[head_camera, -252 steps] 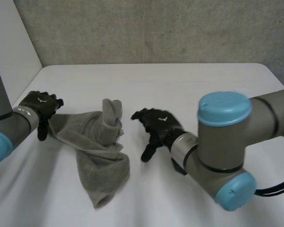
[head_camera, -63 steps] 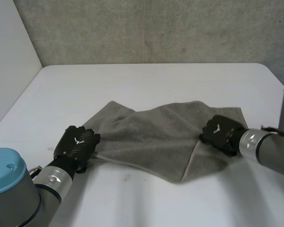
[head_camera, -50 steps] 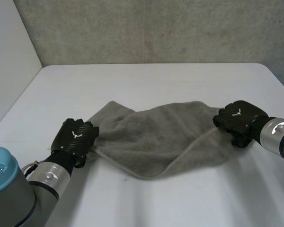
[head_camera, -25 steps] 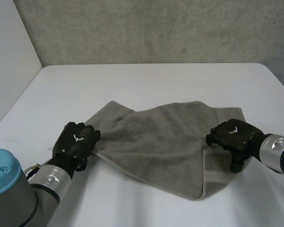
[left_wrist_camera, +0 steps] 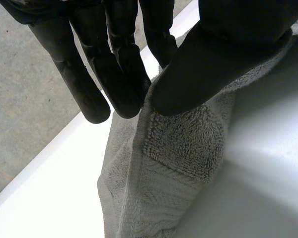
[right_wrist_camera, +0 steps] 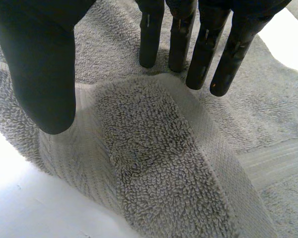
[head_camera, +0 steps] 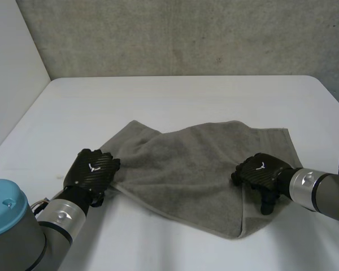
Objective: Fold the towel.
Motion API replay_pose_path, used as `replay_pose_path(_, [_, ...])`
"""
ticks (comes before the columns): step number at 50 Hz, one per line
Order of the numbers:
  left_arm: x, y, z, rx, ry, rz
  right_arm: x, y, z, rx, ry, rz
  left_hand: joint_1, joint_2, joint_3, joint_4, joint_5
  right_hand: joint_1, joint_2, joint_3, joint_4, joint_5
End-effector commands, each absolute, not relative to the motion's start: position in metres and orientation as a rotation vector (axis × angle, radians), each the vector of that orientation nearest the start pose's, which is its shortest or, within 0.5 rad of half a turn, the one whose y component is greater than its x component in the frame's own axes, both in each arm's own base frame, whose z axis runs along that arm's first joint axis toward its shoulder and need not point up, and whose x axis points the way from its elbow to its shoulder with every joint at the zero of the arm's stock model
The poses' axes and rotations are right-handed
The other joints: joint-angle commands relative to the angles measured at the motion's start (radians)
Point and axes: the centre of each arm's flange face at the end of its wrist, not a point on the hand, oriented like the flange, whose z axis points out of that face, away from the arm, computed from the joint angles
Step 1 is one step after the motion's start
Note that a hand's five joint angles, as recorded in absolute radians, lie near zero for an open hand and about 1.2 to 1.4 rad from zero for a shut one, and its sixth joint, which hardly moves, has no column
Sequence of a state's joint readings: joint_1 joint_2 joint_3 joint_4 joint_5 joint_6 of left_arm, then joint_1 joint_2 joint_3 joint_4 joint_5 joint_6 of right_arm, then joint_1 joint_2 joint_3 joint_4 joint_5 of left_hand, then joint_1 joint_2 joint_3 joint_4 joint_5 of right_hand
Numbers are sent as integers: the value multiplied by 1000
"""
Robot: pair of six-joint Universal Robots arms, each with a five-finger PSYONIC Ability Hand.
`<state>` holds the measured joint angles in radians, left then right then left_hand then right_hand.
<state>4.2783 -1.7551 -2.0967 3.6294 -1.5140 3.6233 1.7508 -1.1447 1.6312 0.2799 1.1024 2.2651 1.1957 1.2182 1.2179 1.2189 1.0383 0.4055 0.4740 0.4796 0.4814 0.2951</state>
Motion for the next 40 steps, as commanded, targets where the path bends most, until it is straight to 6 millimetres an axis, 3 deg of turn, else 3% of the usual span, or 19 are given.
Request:
replay_pose_path(1, [-240, -194, 149, 1138, 2186, -1970, 221, -263, 148, -1615, 2223, -1295, 201, 178, 178, 177, 183, 205, 136, 131, 129, 141])
replay_pose_path(13, [-240, -195, 149, 1137, 2185, -1972, 215, -267, 150, -1644, 2266, -1340, 201, 178, 178, 177, 183, 437, 368, 362, 361, 372])
replay_pose_path(23, [-240, -194, 148, 1138, 2188, -1968, 213, -264, 166, -1644, 2260, -1395, 201, 178, 178, 177, 183, 522, 454, 448, 446, 458])
replay_pose_path(26, [-240, -194, 148, 1142, 2188, -1970, 212, -261, 164, -1643, 2268, -1373, 201, 178, 178, 177, 183, 595, 527, 521, 520, 531])
replay_pose_path(32, [-240, -194, 142, 1148, 2206, -1945, 210, -254, 169, -1640, 2280, -1331, 201, 178, 178, 177, 183, 990, 922, 916, 914, 926])
replay_pose_path(40, [-241, -198, 138, 1152, 2219, -1928, 198, -253, 171, -1672, 2325, -1237, 201, 178, 178, 177, 183, 991, 922, 917, 915, 927])
